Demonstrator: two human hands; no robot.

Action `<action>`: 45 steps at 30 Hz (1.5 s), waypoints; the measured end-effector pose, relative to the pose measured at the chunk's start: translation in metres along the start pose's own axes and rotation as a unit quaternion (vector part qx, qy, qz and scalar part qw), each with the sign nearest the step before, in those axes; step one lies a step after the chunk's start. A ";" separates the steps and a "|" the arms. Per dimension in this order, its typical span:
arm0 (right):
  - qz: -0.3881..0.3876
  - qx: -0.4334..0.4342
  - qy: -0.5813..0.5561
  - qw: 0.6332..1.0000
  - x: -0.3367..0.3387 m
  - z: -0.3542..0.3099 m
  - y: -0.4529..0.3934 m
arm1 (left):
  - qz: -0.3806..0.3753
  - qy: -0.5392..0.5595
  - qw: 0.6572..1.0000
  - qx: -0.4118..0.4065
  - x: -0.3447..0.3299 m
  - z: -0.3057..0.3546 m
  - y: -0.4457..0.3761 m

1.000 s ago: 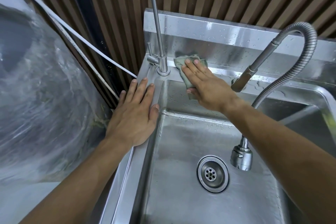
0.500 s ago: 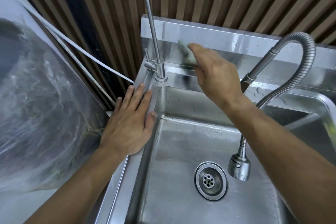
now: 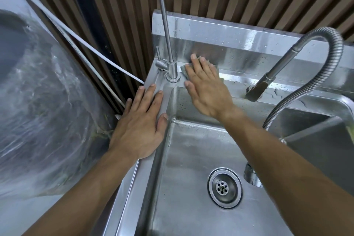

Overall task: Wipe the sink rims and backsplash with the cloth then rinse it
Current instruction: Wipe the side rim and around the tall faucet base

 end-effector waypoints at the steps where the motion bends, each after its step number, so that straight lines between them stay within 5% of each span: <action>1: 0.008 0.002 0.030 1.000 -0.007 0.001 0.001 | 0.000 -0.002 1.000 -0.001 0.000 0.000 0.000; 7: 0.063 -0.005 0.087 0.994 -0.004 0.013 0.013 | -0.004 -0.002 1.000 -0.002 0.000 0.001 0.000; 12: 0.069 -0.104 0.080 0.989 -0.014 0.005 0.010 | -0.001 0.000 1.000 -0.006 -0.001 0.000 -0.001; 18: 0.033 -0.023 0.066 0.997 -0.017 -0.008 0.002 | -0.004 0.002 1.000 -0.006 -0.001 0.001 0.000; 27: 0.170 -0.147 0.041 0.974 -0.003 0.029 0.017 | -0.006 -0.003 1.000 -0.003 0.000 0.001 0.000; 34: 0.142 -0.006 0.023 0.990 -0.010 0.014 0.006 | -0.006 -0.006 1.000 0.000 -0.001 0.001 0.000; 37: 0.194 -0.104 -0.162 0.962 0.029 0.043 0.014 | -0.008 -0.009 1.000 -0.002 0.000 0.002 0.000; 39: 0.259 -0.164 -0.350 0.885 0.064 0.044 0.022 | -0.009 -0.009 1.000 -0.001 0.000 0.002 0.001; 42: 0.406 -0.010 -0.304 0.862 0.119 -0.002 0.018 | 0.000 -0.003 1.000 0.000 0.001 0.002 0.000; 45: 0.296 0.144 -0.017 0.944 0.097 -0.044 -0.041 | 0.002 -0.004 1.000 -0.006 0.000 0.001 0.000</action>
Point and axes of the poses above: each hand's wrist, its own y-axis away from the middle knuckle, its own x-axis out of the back of the hand, z = x × y, the point moved 8 cm from there along -y, towards the middle knuckle, and after that the axes turned 13 degrees about -x, right-handed, at the moved point
